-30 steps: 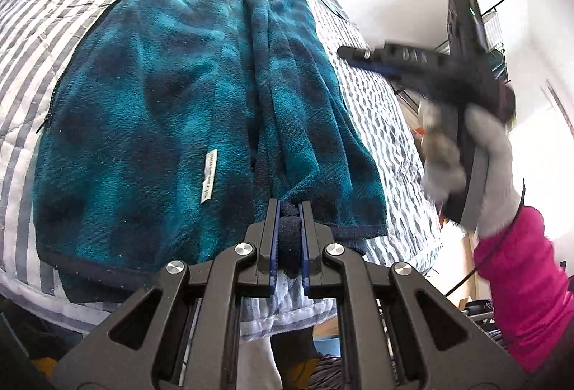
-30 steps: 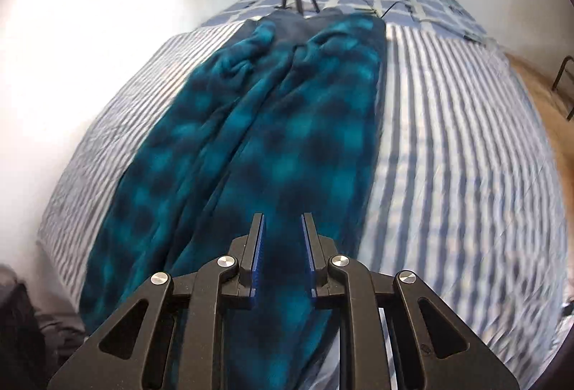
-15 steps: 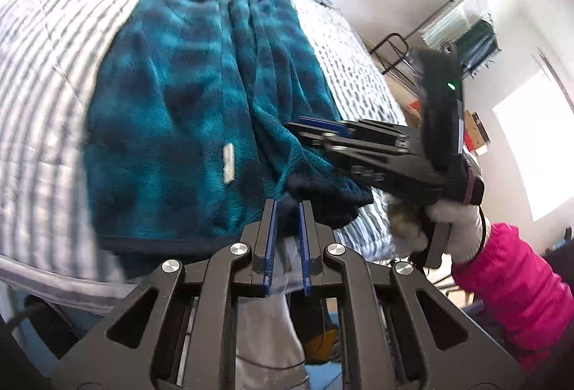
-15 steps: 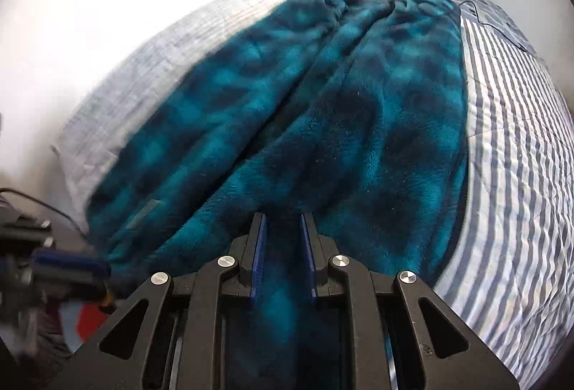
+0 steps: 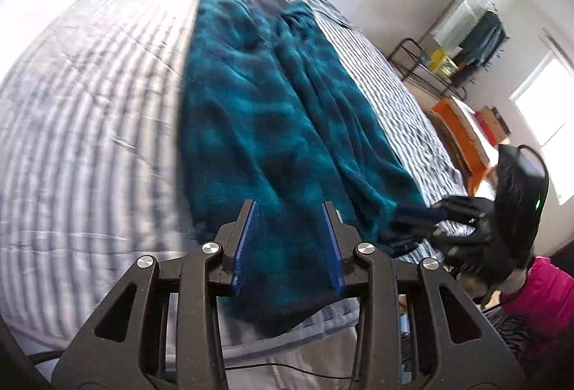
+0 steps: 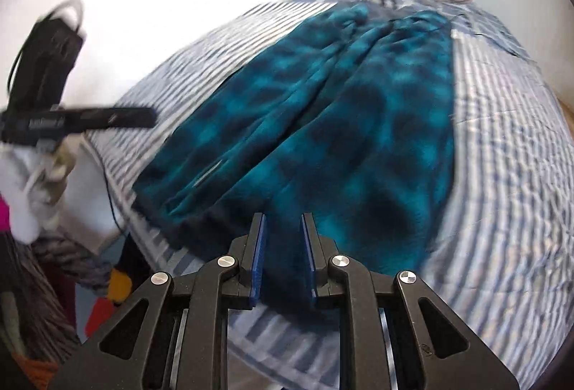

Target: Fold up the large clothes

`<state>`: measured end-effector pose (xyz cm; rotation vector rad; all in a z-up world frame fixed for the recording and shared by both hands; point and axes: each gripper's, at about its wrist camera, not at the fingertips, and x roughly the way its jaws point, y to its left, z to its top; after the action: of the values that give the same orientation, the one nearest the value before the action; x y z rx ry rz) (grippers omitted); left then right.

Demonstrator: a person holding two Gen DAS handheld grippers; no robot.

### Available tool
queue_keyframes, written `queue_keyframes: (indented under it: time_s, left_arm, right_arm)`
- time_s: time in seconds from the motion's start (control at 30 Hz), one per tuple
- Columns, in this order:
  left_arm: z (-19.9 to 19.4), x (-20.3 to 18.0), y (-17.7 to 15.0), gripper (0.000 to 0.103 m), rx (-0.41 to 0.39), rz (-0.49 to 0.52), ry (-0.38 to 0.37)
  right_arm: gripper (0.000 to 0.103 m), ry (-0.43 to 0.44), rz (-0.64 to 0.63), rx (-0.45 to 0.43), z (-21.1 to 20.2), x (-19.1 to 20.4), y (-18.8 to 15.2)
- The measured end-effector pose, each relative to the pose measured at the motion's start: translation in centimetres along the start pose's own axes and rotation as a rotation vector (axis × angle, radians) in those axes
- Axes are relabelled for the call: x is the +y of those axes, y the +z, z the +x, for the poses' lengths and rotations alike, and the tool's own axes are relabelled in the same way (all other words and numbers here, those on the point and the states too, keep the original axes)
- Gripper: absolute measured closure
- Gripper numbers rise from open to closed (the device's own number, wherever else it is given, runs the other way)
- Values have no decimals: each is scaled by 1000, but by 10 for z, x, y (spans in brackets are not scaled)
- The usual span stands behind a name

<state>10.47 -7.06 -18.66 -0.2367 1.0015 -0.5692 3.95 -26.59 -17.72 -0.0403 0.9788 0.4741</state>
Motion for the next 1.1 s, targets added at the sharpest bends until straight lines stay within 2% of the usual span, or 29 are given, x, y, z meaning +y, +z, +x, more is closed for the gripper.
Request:
queue_keyframes:
  time_s: [0.1, 0.17, 0.23, 0.33, 0.4, 0.43, 0.47, 0.5, 0.53, 0.57, 0.67, 0.7, 0.8, 0.9, 0.97, 1.1]
  left_arm:
    - [22, -14, -10, 68, 35, 47, -20]
    - [40, -27, -21, 68, 77, 107, -14]
    - [58, -31, -31, 68, 128, 138, 5]
    - [63, -36, -38, 66, 113, 177, 34]
    - [55, -38, -33, 66, 132, 168, 13]
    - [48, -37, -30, 66, 137, 150, -12]
    - [37, -34, -27, 65, 127, 127, -30]
    - [30, -31, -24, 61, 119, 111, -39]
    - [19, -26, -21, 50, 107, 91, -48]
    - [7, -20, -17, 42, 84, 72, -51]
    - [-17, 2, -6, 39, 40, 32, -23]
    - [-20, 10, -4, 36, 38, 17, -11]
    - [-19, 44, 1, 35, 66, -91, -5]
    - [-4, 78, -2, 35, 114, -259, -58]
    - [8, 94, -6, 35, 147, -357, -126]
    - [23, 108, -11, 35, 184, -476, -229]
  right_arm:
    - [85, -41, -60, 29, 15, 15, -14]
    - [86, -63, -79, 18, 19, 17, -21]
    - [86, -51, -55, 21, 18, 14, -21]
    - [85, 18, -17, 49, 4, 6, -17]
    - [84, 58, 20, 27, -13, -1, -18]
    - [75, 76, 60, 4, -26, -10, -19]
    - [57, 78, 84, -7, -33, -15, -19]
    - [48, 77, 115, -24, -42, -23, -21]
    - [43, 71, 149, -44, -51, -34, -24]
    - [43, 62, 168, -49, -55, -40, -25]
    - [43, 39, 266, -46, -57, -69, -34]
    - [43, 55, 310, -37, -53, -79, -37]
    - [42, 133, 422, -3, -37, -100, -44]
    - [43, 176, 445, 31, -23, -104, -47]
    - [43, 199, 473, 39, -16, -108, -48]
    - [42, 290, 549, 43, -4, -118, -50]
